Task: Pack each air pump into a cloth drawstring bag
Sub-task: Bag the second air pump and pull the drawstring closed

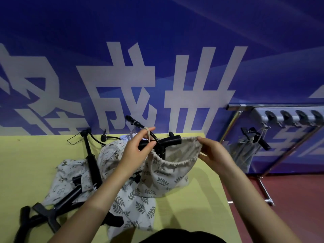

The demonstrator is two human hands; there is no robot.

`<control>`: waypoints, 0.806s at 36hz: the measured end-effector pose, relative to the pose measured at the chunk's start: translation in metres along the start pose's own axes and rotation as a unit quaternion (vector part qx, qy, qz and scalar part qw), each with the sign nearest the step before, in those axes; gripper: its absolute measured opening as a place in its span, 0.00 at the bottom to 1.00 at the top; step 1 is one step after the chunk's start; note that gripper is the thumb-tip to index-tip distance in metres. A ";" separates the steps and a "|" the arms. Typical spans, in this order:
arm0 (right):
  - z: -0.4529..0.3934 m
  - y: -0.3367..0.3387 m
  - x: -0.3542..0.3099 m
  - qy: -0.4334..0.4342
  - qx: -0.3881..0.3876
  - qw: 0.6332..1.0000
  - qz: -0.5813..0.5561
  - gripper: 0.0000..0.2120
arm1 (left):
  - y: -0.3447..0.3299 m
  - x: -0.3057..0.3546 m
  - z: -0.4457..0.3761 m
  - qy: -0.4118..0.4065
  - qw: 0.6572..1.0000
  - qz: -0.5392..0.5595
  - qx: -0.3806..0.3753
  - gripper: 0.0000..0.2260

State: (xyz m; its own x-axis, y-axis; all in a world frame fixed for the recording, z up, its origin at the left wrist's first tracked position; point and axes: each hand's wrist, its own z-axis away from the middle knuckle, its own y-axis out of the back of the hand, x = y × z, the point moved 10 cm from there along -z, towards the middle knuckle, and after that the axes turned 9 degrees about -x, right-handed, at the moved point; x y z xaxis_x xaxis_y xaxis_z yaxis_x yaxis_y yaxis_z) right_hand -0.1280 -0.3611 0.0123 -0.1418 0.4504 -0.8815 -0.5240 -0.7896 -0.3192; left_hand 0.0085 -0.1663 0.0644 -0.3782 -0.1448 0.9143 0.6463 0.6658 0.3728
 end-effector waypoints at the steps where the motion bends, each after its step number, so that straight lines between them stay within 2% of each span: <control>1: 0.002 -0.005 -0.001 -0.013 -0.014 0.998 -0.052 0.07 | -0.003 0.003 -0.001 0.000 1.000 -0.003 -0.015 0.17; 4: 0.005 -0.016 -0.012 -0.020 -0.030 0.996 -0.086 0.07 | -0.012 0.009 -0.003 0.004 0.999 -0.014 -0.049 0.17; 11: 0.004 -0.039 -0.048 0.024 -0.040 0.996 0.080 0.13 | -0.027 0.016 -0.005 0.001 0.993 -0.057 -0.099 0.16; 14: 0.005 -0.050 -0.058 0.037 -0.071 0.996 0.024 0.11 | -0.030 0.015 -0.005 0.004 0.991 -0.067 -0.119 0.15; 16: 0.007 -0.055 -0.062 0.040 -0.094 0.993 -0.054 0.08 | -0.031 0.015 -0.003 0.005 0.992 -0.055 -0.117 0.14; 17: 0.006 -0.056 -0.064 0.048 -0.099 0.992 -0.056 0.07 | -0.032 0.015 -0.003 0.007 0.992 -0.049 -0.113 0.15; 22: 0.006 -0.058 -0.063 0.086 -0.067 0.987 0.116 0.05 | -0.031 0.016 -0.004 0.003 0.995 -0.048 -0.086 0.14; 29: 0.009 -0.053 -0.036 0.060 -0.046 0.990 0.122 0.09 | -0.013 0.001 -0.001 0.020 1.000 -0.007 -0.019 0.10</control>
State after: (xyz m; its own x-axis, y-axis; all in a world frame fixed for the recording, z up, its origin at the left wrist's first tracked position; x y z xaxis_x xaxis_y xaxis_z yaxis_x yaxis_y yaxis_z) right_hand -0.1030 -0.3315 0.0638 -0.1506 0.1939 -0.9694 -0.4078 -0.9054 -0.1178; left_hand 0.0006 -0.1759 0.0604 -0.3621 -0.1834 0.9139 0.6656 0.6356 0.3913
